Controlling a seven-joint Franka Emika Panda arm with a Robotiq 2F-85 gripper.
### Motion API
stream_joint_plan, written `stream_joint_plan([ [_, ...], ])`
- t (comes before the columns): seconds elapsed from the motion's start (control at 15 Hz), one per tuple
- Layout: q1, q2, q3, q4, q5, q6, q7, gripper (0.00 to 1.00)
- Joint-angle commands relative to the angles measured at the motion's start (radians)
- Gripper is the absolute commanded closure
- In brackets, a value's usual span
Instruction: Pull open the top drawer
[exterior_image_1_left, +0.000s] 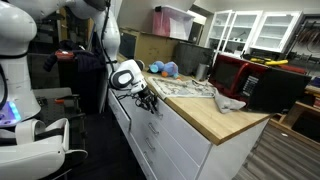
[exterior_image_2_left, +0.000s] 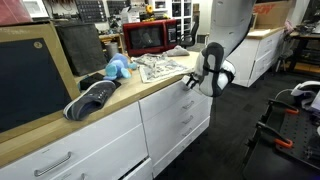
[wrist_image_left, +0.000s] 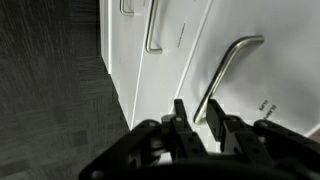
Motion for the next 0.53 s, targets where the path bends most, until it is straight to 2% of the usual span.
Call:
stream_joint_plan([
  [0.0, 0.027, -0.073, -0.022, -0.025, -0.031, 0.0, 0.033, 0.63],
  [0.07, 0.027, -0.075, -0.023, -0.021, -0.031, 0.0, 0.032, 0.63],
  [0.33, -0.004, -0.048, -0.008, -0.002, -0.038, 0.0, 0.034, 0.51],
  [0.4, -0.014, -0.04, -0.002, 0.0, -0.04, 0.0, 0.035, 0.53],
  [0.47, -0.047, -0.04, 0.049, 0.014, 0.089, -0.001, -0.097, 0.48],
])
